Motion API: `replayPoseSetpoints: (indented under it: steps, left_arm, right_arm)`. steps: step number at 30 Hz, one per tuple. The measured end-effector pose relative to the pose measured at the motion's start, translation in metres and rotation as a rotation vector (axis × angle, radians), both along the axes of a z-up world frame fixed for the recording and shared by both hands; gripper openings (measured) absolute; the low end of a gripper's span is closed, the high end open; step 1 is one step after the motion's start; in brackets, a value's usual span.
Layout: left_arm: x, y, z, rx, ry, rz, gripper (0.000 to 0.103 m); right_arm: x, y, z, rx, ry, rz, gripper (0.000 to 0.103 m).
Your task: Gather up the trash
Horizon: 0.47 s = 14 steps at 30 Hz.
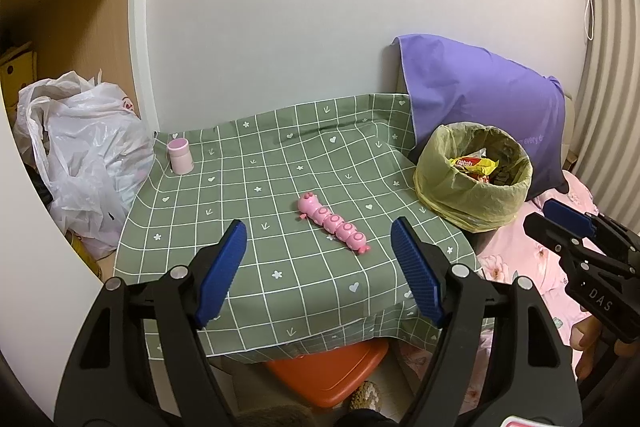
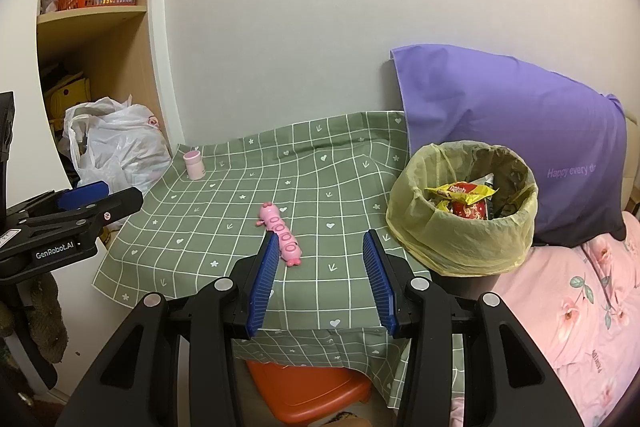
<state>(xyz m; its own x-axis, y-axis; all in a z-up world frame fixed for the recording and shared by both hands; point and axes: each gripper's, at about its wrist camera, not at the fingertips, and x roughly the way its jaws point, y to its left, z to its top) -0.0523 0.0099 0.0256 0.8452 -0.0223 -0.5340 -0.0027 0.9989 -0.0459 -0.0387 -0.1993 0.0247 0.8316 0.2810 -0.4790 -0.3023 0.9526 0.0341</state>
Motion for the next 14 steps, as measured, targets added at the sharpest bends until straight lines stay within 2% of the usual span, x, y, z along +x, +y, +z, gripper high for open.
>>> replayPoseSetpoints:
  steps: [5, 7, 11, 14]
  left_arm:
    - [0.001, 0.001, -0.003, -0.007, 0.002, 0.017, 0.071]
    - [0.005, 0.005, -0.007, -0.019, 0.023, 0.029, 0.071]
    - [0.035, 0.035, -0.035, -0.099, 0.135, 0.100, 0.071]
    - [0.073, 0.061, -0.065, -0.093, 0.213, 0.197, 0.071]
  right_arm:
    - [0.002, 0.006, 0.002, -0.019, 0.002, -0.001, 0.042]
    - [0.007, 0.010, 0.001, -0.036, 0.005, -0.001, 0.045]
    - [0.036, 0.016, -0.008, -0.049, 0.040, 0.037, 0.050]
    - [0.079, 0.027, -0.022, -0.089, 0.074, 0.107, 0.056]
